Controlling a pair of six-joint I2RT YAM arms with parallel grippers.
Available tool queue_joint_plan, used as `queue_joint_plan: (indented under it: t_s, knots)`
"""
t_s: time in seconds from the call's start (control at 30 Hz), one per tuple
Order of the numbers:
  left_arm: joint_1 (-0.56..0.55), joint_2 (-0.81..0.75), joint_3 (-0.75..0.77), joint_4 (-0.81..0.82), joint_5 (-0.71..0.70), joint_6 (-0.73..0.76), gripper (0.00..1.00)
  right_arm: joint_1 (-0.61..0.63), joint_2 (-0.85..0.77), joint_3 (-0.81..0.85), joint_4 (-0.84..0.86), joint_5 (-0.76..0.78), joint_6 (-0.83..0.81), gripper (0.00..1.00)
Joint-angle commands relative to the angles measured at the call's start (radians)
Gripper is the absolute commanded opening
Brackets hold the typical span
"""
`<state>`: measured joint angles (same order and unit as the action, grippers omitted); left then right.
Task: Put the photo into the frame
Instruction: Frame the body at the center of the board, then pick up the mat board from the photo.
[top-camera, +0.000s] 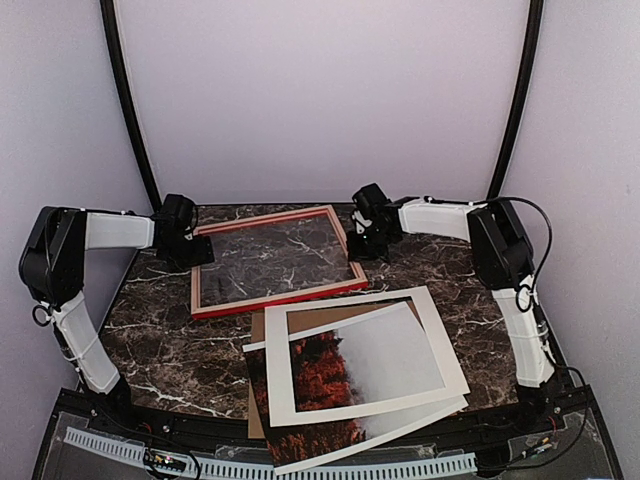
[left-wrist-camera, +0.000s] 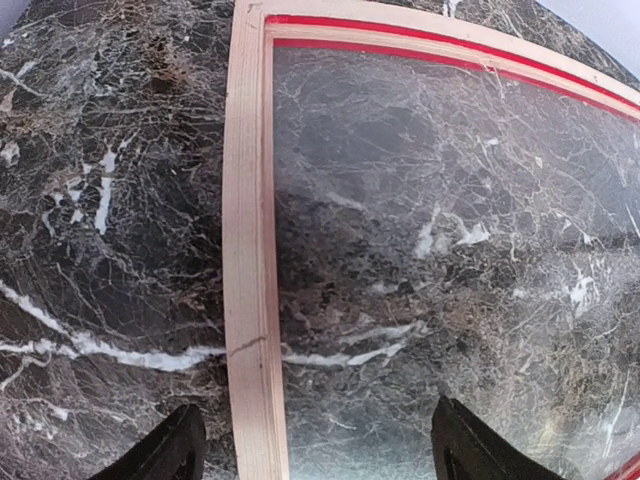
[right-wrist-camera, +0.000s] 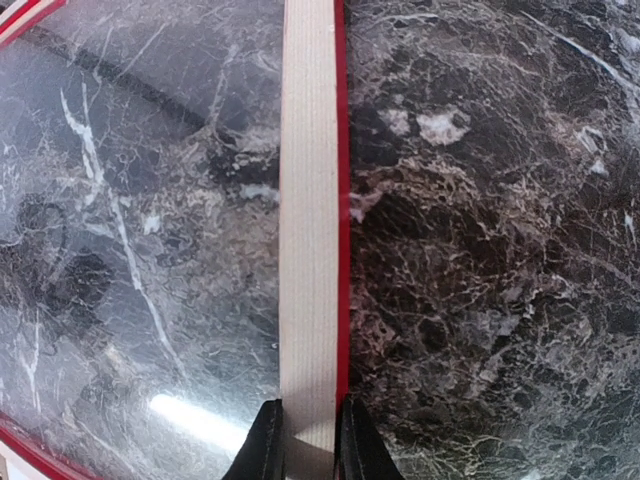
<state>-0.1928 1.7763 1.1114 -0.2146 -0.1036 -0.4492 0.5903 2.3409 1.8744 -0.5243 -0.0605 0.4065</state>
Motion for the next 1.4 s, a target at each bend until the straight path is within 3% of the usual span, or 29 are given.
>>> queue_joint_plan:
  t_s: [0.0,0.13,0.2,0.43,0.67,1.03,1.37]
  knots:
    - [-0.003,-0.053,0.006,-0.028,-0.042,-0.005,0.81,0.009,0.02,0.057,0.047,-0.021,0.041,0.0]
    - [-0.014,-0.112,-0.044,-0.007,-0.01,-0.022,0.81,0.009,0.014,0.051,0.052,-0.009,0.042,0.01]
    - [-0.028,-0.15,-0.073,0.001,0.005,-0.034,0.81,0.009,0.013,0.053,0.053,-0.012,0.046,0.06]
    - [-0.127,-0.312,-0.183,0.003,0.097,-0.078,0.82,-0.009,-0.1,-0.037,0.058,0.028,0.031,0.48]
    - [-0.272,-0.46,-0.306,0.032,0.231,-0.16,0.84,-0.045,-0.35,-0.28,0.041,0.098,-0.011,0.73]
    - [-0.49,-0.405,-0.371,0.161,0.278,-0.229,0.84,-0.147,-0.718,-0.784,0.086,0.03,-0.002,0.77]
    - [-0.596,-0.232,-0.348,0.26,0.287,-0.255,0.82,-0.248,-0.752,-0.965,0.185,-0.07,0.015,0.74]
